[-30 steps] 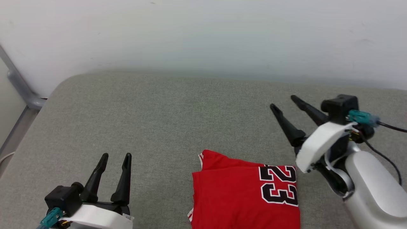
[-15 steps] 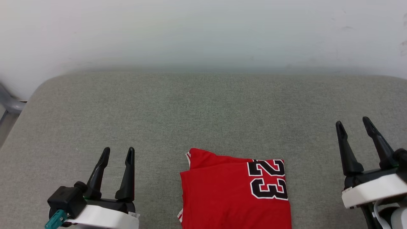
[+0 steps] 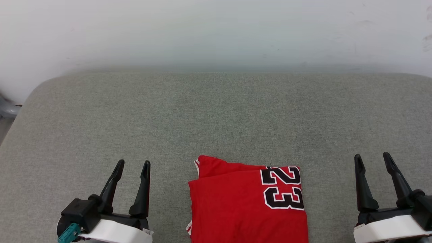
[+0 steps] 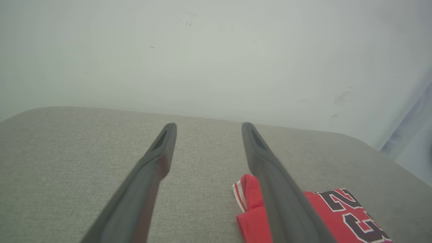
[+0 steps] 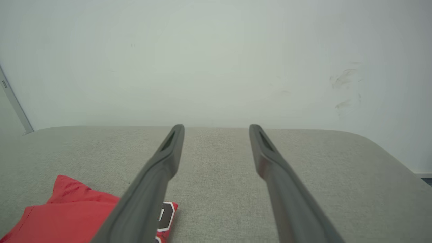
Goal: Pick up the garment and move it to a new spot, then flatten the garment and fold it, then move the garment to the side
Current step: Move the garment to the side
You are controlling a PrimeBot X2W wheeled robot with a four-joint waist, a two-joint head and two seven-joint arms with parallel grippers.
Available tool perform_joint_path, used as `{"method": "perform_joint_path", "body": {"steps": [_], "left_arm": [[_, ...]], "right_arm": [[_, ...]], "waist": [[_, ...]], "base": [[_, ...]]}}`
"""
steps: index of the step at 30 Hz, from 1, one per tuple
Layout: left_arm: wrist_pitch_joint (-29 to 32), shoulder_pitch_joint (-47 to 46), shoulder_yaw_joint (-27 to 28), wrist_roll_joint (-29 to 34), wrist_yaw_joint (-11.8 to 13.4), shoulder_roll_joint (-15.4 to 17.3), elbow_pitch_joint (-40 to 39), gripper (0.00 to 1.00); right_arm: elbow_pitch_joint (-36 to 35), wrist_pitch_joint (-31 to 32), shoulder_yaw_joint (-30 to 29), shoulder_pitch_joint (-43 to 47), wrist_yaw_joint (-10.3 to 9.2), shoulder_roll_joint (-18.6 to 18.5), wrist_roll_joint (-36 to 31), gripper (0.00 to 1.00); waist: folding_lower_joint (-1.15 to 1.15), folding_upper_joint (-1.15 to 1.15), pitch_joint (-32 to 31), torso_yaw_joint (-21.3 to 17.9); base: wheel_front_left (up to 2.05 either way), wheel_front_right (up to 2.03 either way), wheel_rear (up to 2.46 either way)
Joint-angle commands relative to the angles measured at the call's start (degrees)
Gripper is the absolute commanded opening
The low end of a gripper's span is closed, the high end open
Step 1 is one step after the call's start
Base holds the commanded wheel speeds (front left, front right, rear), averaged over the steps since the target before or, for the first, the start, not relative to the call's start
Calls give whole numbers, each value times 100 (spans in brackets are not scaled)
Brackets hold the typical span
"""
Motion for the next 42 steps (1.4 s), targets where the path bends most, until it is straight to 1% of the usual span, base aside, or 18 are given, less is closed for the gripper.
{"method": "perform_joint_path", "body": {"steps": [1, 16, 19, 21, 23, 25, 28, 31, 33, 35, 38, 42], "left_arm": [[-12, 74, -8, 41, -11, 39, 18, 100], [-12, -45, -60, 81, -12, 68, 55, 100], [-12, -67, -70, 67, -12, 88, 68, 100], [-12, -83, -75, 59, -12, 96, 74, 100], [-12, -102, -88, 57, -12, 102, 76, 100], [-12, -121, -97, 61, -12, 117, 85, 100], [-12, -146, -104, 68, -12, 113, 89, 100], [-12, -189, -141, 111, -12, 117, 99, 100], [-12, -220, -169, 105, -12, 105, 106, 100], [-12, -266, -194, 97, -12, 96, 107, 100], [-12, -332, -228, 90, -11, 77, 120, 100], [-12, -444, -269, 74, -11, 61, 122, 100]], "right_arm": [[38, -38, -25, 37, -5, 41, -56, 100], [120, 46, -54, -89, -5, 99, -209, 100], [128, 161, 5, -107, -5, 46, -223, 100], [207, 489, 120, -120, -5, -82, -261, 100], [241, 923, 278, -172, -5, -140, -112, 100], [275, 1525, 533, -195, -4, -328, 10, 100], [204, 2517, 793, -287, -5, -489, 317, 100], [87, 3490, 916, -369, -5, -558, 593, 100], [33, 4064, 904, -430, -7, -498, 784, 100], [15, 4629, 959, -465, -5, -542, 818, 100], [43, 5222, 963, -543, -4, -515, 789, 100], [184, 5669, 972, -621, -5, -409, 840, 100]], "waist": [[0, 0, 2, 3], [0, 0, 42, 67], [0, 0, 62, 94], [0, 0, 80, 115], [0, 0, 110, 142], [0, 0, 141, 170], [0, 0, 205, 215], [0, 0, 294, 274], [0, 0, 354, 318], [0, 0, 429, 380], [0, 0, 536, 482], [0, 0, 694, 631]], "base": [[0, 0, 0], [0, 0, 0], [0, 0, 0], [0, 0, 0], [0, 0, 0], [0, 0, 0], [0, 0, 0], [0, 0, 0], [0, 0, 0], [0, 0, 0], [0, 0, 0], [0, 0, 0]]}}
